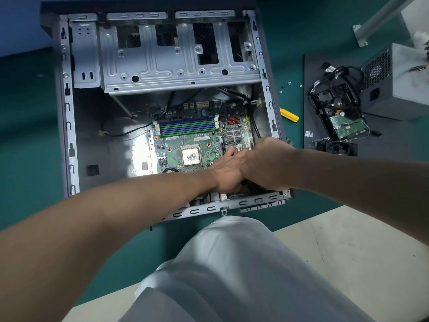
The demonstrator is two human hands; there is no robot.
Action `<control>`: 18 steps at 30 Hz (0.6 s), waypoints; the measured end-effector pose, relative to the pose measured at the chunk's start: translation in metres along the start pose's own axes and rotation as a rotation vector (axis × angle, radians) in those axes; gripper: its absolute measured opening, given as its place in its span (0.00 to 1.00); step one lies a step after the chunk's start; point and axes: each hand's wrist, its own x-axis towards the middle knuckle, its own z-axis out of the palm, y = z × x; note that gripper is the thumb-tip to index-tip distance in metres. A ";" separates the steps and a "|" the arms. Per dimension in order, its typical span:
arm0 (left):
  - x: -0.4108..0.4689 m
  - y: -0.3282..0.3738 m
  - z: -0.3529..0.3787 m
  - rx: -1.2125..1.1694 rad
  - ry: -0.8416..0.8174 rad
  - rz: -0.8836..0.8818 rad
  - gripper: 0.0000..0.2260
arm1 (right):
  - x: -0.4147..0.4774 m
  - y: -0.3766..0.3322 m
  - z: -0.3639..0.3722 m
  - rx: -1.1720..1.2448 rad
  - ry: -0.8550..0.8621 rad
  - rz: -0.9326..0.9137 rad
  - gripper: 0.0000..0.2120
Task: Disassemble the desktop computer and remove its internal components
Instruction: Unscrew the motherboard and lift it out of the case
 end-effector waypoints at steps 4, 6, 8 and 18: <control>-0.001 0.001 -0.002 -0.019 -0.002 -0.005 0.06 | 0.001 -0.001 0.000 -0.035 0.021 0.013 0.09; -0.002 0.001 -0.002 -0.028 0.000 -0.012 0.05 | 0.001 -0.001 0.002 -0.043 0.031 -0.001 0.09; -0.003 0.001 -0.001 -0.015 0.008 0.006 0.07 | 0.001 0.001 0.004 -0.040 0.017 -0.021 0.10; -0.002 0.001 -0.001 -0.118 -0.037 -0.070 0.09 | 0.004 -0.004 0.001 -0.057 0.044 -0.004 0.08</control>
